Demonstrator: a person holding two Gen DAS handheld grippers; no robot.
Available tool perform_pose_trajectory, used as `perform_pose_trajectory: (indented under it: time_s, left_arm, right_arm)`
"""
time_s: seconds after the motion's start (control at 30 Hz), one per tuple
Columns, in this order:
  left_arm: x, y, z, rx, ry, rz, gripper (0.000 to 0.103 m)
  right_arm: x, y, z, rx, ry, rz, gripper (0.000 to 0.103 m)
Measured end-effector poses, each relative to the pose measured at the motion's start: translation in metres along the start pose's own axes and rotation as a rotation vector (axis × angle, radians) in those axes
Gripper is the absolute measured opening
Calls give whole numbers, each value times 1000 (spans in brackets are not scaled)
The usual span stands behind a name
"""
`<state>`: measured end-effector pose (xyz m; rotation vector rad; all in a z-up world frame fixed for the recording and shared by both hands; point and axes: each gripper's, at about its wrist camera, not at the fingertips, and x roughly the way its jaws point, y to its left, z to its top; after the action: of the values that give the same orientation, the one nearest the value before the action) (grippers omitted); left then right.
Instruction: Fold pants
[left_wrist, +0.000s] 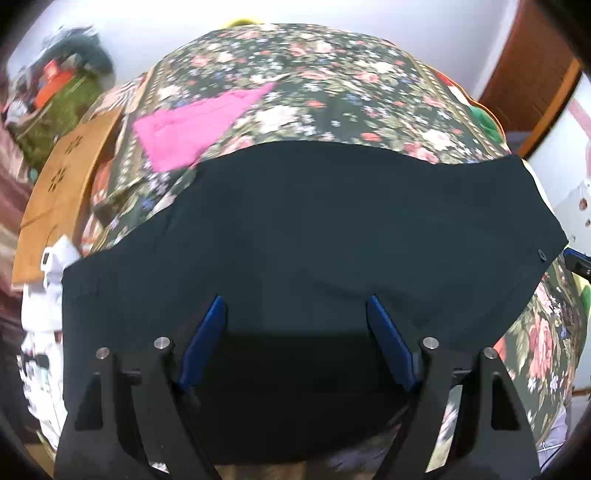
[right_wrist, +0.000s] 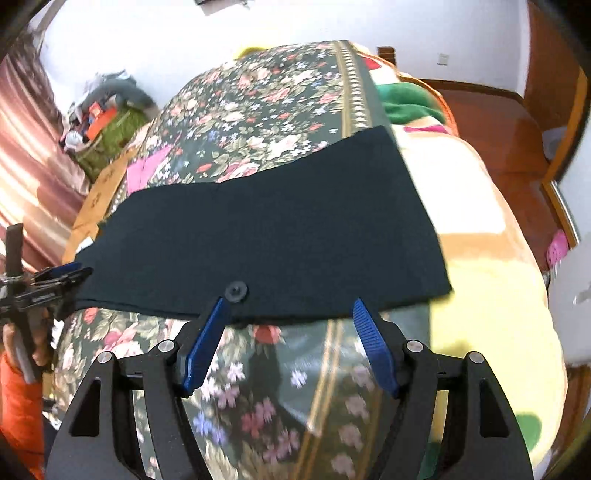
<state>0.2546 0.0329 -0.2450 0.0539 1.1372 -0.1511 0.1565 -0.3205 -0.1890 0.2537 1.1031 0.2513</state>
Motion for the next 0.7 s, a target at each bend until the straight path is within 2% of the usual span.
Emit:
perform_pose_trajectory:
  time_s: [0.2, 0.33, 0.5, 0.6, 0.7]
  left_arm:
    - [11, -26, 17, 35, 15, -45, 81]
    - [20, -44, 26, 53, 24, -68, 82]
    - [29, -66, 37, 76, 38, -115, 82]
    - [33, -80, 43, 93, 40, -130, 82]
    - [34, -91, 48, 106, 39, -155, 82]
  right_arm:
    - [6, -29, -6, 160, -12, 72, 67]
    - [12, -37, -3, 217, -43, 101, 67]
    - [20, -44, 5, 252, -78, 87, 62]
    - [22, -48, 13, 264, -100, 66, 54]
    - [24, -56, 21, 287, -123, 37, 31]
